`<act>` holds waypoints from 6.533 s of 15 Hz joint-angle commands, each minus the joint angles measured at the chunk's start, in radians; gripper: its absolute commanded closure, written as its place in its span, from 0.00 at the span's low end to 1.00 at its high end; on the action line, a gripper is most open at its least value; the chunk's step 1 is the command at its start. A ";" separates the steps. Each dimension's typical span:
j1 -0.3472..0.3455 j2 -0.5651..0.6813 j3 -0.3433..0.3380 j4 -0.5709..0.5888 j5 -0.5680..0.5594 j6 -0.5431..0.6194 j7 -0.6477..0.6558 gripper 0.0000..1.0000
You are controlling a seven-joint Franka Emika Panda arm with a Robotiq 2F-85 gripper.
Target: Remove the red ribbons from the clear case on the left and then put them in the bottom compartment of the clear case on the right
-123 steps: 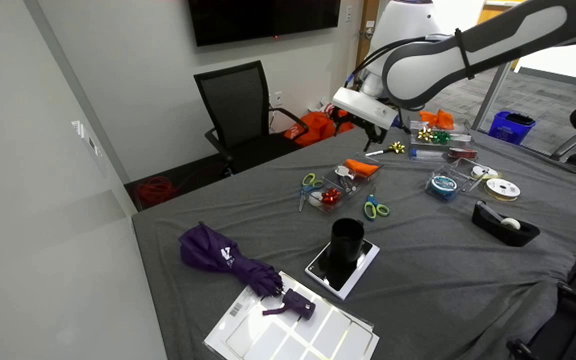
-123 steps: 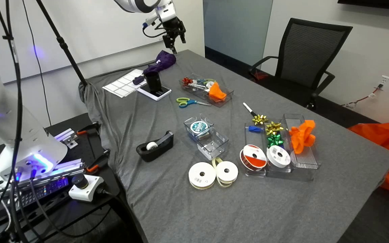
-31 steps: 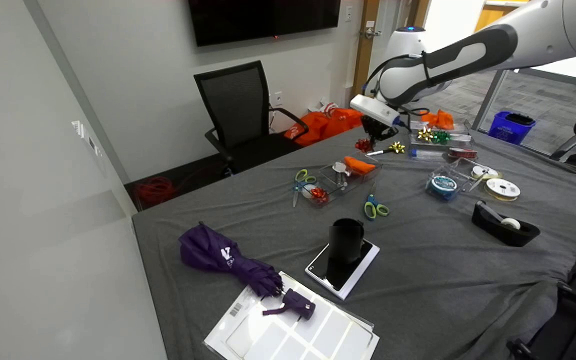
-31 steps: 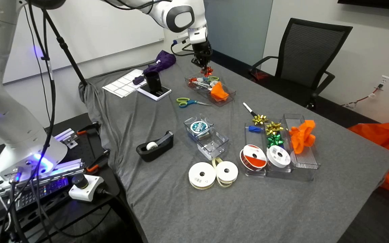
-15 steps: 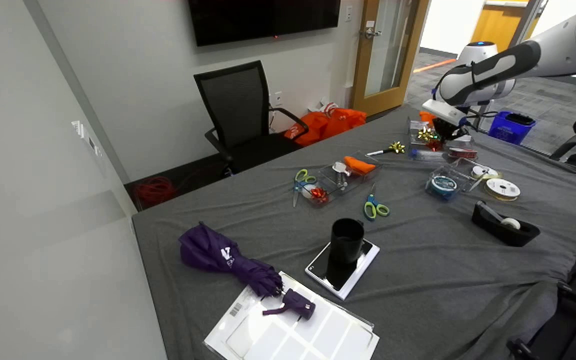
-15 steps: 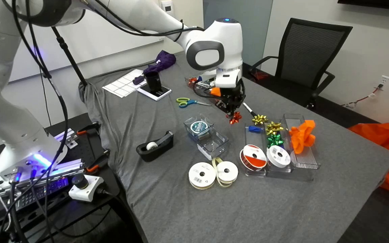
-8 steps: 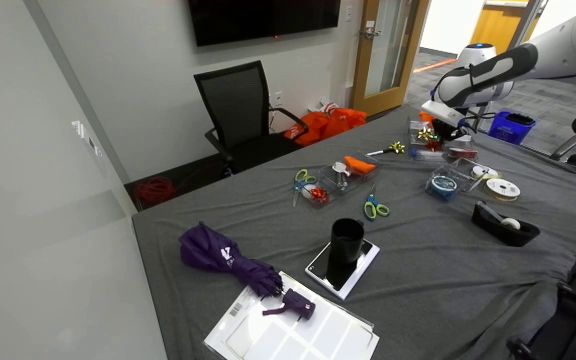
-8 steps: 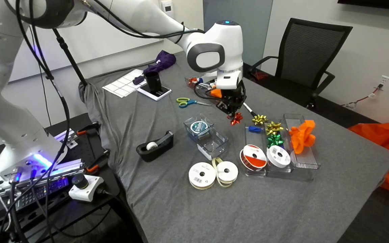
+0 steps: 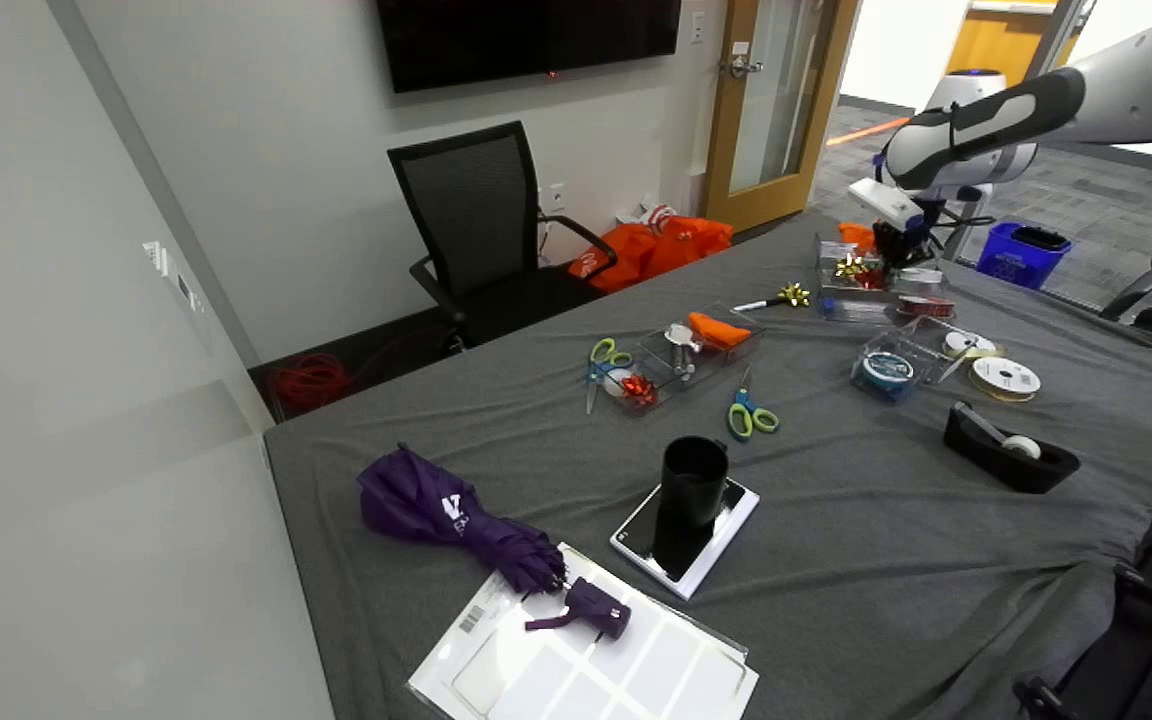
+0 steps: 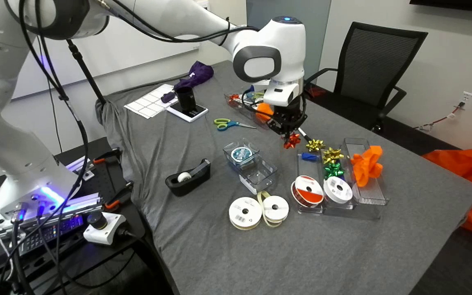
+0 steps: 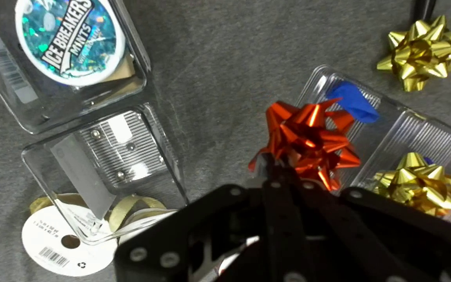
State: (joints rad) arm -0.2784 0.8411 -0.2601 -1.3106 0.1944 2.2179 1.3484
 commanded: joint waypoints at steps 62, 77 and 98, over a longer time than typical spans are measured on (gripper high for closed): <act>-0.004 0.291 0.171 0.475 -0.069 -0.337 -0.162 0.00; 0.146 0.070 0.260 0.058 -0.044 -0.145 -0.377 0.00; 0.209 0.085 0.338 0.052 0.254 -0.052 -0.421 0.00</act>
State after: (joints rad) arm -0.0792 0.9461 0.0410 -1.2238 0.3656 2.1227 0.9217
